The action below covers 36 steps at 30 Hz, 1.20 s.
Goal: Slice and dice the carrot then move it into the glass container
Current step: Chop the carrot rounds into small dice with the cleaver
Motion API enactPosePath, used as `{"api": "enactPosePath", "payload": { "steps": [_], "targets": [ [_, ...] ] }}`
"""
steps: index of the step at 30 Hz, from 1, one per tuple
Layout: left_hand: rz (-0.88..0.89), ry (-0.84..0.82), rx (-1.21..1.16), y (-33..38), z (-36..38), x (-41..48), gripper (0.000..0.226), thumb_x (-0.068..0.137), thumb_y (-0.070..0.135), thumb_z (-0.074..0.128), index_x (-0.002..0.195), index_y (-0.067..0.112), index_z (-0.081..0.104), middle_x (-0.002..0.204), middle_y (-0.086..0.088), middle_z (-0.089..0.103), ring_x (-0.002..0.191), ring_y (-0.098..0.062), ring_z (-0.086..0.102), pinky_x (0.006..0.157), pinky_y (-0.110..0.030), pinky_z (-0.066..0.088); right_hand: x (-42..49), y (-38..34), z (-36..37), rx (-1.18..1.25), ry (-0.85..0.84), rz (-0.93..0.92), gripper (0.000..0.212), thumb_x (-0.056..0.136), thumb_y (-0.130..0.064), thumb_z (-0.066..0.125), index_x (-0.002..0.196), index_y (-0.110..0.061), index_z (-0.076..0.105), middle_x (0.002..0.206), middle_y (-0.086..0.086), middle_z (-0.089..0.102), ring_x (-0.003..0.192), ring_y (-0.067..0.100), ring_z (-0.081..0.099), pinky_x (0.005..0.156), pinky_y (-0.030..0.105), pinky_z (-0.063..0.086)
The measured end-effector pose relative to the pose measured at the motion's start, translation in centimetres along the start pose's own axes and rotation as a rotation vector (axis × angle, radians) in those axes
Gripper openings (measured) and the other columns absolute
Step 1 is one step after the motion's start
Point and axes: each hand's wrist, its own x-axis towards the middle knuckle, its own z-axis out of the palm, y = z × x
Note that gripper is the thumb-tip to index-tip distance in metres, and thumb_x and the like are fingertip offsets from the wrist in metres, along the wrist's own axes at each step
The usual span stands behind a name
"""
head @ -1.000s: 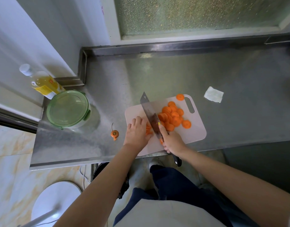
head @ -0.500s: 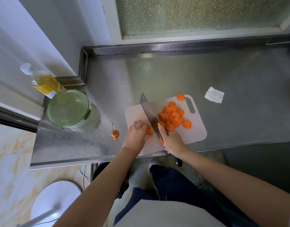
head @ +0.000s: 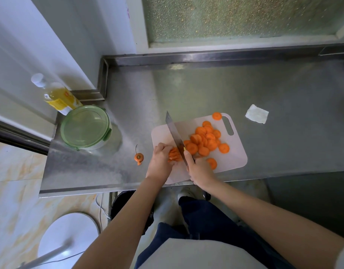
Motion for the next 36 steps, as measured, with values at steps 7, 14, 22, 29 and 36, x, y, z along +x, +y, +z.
{"api": "enactPosePath", "payload": {
  "steps": [7,14,22,29,36],
  "targets": [
    [-0.004,0.018,0.181,0.8,0.2,-0.3,0.048,0.084,0.03,0.063,0.128,0.017,0.05,0.125,-0.003,0.046,0.114,-0.023,0.039,0.098,-0.03,0.032,0.3,0.1,-0.4,0.026,-0.021,0.031,0.063,0.098,-0.053,0.03,0.051,-0.013,0.041,0.04,-0.006,0.038,0.041,0.009,0.038,0.046,0.023,0.027],
    [-0.033,0.062,0.161,1.2,0.4,-0.2,0.036,0.088,0.024,0.06,0.122,0.012,0.057,0.12,-0.007,0.048,0.112,-0.024,0.04,0.089,-0.033,0.044,-0.3,0.3,-1.5,-0.023,-0.026,0.023,0.064,0.099,-0.052,0.027,0.05,-0.013,0.039,0.035,-0.005,0.036,0.032,0.006,0.037,0.044,0.02,0.027],
    [-0.092,0.061,0.109,1.4,0.3,-0.4,0.04,0.087,0.029,0.061,0.122,0.011,0.056,0.118,-0.005,0.049,0.112,-0.022,0.041,0.089,-0.034,0.046,-0.9,0.2,-2.5,-0.142,-0.054,-0.018,0.062,0.1,-0.048,0.026,0.052,-0.011,0.039,0.048,0.003,0.038,0.045,0.014,0.037,0.05,0.021,0.027],
    [-0.07,0.052,0.132,1.4,0.3,-0.5,0.033,0.093,0.021,0.052,0.124,0.009,0.055,0.122,-0.006,0.049,0.116,-0.021,0.039,0.089,-0.03,0.042,-1.0,-0.5,-2.2,-0.201,-0.068,-0.031,0.062,0.099,-0.048,0.026,0.053,-0.012,0.043,0.048,0.001,0.04,0.044,0.011,0.039,0.049,0.019,0.028],
    [-0.085,0.05,0.132,1.6,0.4,-0.6,0.029,0.093,0.017,0.05,0.119,0.007,0.058,0.12,-0.008,0.05,0.115,-0.023,0.039,0.086,-0.034,0.043,-1.4,-1.2,-2.2,-0.372,-0.141,0.003,0.062,0.101,-0.042,0.02,0.114,0.004,0.059,0.061,-0.003,0.041,0.051,0.005,0.037,0.044,0.017,0.038]
  ]
}}
